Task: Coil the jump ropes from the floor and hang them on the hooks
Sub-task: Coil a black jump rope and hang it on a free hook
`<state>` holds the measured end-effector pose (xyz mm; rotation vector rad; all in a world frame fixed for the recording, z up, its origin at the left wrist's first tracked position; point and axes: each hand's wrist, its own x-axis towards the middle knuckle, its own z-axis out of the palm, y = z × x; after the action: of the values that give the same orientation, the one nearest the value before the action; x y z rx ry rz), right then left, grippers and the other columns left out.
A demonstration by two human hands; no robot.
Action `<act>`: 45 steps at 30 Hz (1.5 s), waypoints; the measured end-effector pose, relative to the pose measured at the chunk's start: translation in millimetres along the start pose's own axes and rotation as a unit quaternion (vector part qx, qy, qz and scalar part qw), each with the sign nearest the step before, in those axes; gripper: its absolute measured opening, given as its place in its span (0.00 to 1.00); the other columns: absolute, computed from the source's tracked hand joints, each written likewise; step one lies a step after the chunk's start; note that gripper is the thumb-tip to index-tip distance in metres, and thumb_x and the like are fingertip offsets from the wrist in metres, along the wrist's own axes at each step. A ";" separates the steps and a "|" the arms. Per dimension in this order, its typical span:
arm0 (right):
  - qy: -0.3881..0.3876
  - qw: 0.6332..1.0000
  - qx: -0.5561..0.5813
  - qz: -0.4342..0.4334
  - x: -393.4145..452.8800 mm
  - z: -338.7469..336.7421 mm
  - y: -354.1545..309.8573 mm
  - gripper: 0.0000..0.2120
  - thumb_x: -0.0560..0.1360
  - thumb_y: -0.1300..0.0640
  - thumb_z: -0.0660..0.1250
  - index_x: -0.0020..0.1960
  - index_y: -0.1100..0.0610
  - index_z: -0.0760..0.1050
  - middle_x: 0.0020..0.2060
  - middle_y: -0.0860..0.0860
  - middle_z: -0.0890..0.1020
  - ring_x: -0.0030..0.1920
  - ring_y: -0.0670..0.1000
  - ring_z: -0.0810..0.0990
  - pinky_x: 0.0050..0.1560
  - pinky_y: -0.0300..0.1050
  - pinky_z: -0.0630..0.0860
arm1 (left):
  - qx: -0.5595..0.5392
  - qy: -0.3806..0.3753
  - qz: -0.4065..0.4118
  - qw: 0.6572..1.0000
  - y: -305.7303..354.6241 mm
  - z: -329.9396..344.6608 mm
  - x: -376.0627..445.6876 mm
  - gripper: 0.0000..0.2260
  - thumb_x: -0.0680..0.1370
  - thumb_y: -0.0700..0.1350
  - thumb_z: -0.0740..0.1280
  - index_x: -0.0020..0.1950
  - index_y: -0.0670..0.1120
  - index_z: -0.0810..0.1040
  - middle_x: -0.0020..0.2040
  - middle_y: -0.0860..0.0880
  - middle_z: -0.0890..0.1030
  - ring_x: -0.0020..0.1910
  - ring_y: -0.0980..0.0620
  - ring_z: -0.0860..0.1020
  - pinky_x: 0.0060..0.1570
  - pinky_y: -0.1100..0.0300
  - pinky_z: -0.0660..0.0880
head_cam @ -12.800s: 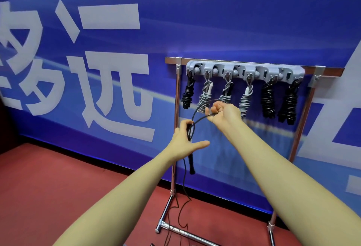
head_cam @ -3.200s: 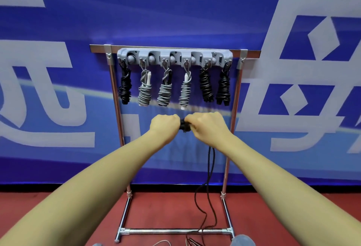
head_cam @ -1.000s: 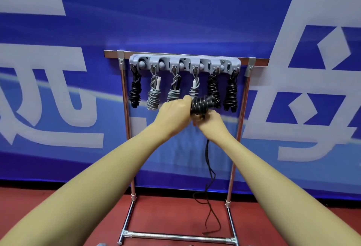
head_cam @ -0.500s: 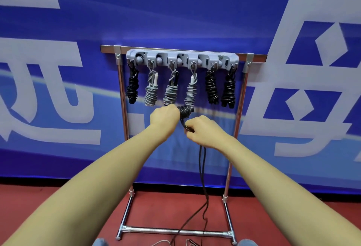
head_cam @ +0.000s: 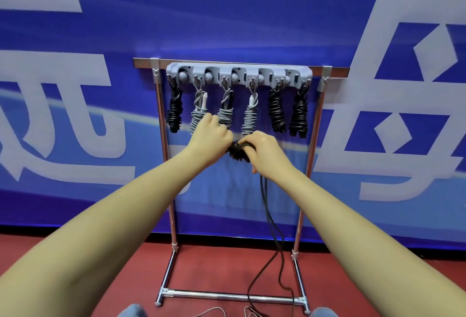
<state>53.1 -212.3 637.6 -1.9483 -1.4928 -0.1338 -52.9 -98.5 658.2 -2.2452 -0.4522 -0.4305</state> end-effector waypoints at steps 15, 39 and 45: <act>0.071 0.986 0.074 0.128 22.3 -12.8 -9.4 0.21 0.70 0.46 0.74 0.31 0.53 0.65 0.29 0.47 0.72 0.35 0.51 0.71 0.37 0.46 0.70 | -0.155 0.063 0.105 0.980 -0.1 14.2 -18.3 0.17 0.56 0.39 0.79 0.27 0.41 0.69 0.22 0.45 0.70 0.18 0.46 0.70 0.19 0.62 0.64; -0.074 0.993 0.043 0.081 7.0 -7.3 -4.0 0.14 0.73 0.56 0.67 0.30 0.60 0.74 0.19 0.45 0.72 0.27 0.47 0.70 0.33 0.43 0.70 | -0.359 -0.036 -0.263 0.895 10.1 -14.5 14.5 0.15 0.78 0.43 0.64 0.59 0.39 0.63 0.50 0.39 0.79 0.48 0.36 0.77 0.39 0.52 0.67; -0.093 0.978 -0.184 -0.023 -3.0 -13.2 -12.7 0.04 0.73 0.60 0.60 0.40 0.56 0.73 0.35 0.50 0.73 0.42 0.58 0.74 0.34 0.45 0.63 | -0.212 -0.097 -0.185 0.955 11.0 6.4 7.7 0.10 0.77 0.37 0.61 0.57 0.40 0.65 0.49 0.42 0.80 0.47 0.40 0.79 0.36 0.54 0.65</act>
<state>44.9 -220.6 652.0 -2.2686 -1.7339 -0.2721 -40.2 -99.2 650.5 -2.6352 -0.9707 -0.5403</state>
